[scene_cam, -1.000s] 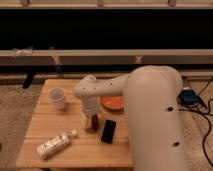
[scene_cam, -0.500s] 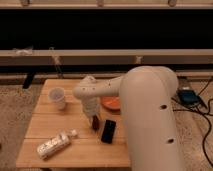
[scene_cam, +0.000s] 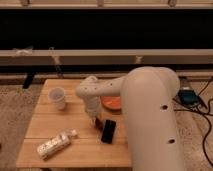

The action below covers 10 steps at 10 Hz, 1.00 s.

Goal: Place the pepper in the ceramic bowl

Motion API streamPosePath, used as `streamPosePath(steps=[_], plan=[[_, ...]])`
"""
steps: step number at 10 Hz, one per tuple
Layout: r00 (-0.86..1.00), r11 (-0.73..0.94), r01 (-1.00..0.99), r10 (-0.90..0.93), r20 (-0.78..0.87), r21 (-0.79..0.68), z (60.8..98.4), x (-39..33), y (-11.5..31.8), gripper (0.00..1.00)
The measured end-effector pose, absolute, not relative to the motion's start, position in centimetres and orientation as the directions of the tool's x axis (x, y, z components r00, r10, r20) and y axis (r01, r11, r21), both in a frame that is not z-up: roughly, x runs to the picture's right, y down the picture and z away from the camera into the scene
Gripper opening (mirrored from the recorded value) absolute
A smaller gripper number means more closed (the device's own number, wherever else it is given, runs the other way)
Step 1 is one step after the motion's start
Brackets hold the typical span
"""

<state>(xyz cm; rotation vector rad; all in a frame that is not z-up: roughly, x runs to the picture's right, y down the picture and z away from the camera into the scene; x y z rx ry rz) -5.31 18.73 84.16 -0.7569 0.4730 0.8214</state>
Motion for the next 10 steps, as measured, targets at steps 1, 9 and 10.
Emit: streamPosePath(steps=[1, 9, 10], plan=[[0.61, 0.445, -0.79, 0.491, -0.622, -0.423, 83.3, -5.1, 17.7, 0.1], [0.626, 0.408, -0.769, 0.634, -0.454, -0.492, 82.1, -0.6, 4.7, 0.4], [0.621, 0.406, -0.772, 0.643, -0.448, -0.489, 83.5, 0.4, 3.5, 0.51]])
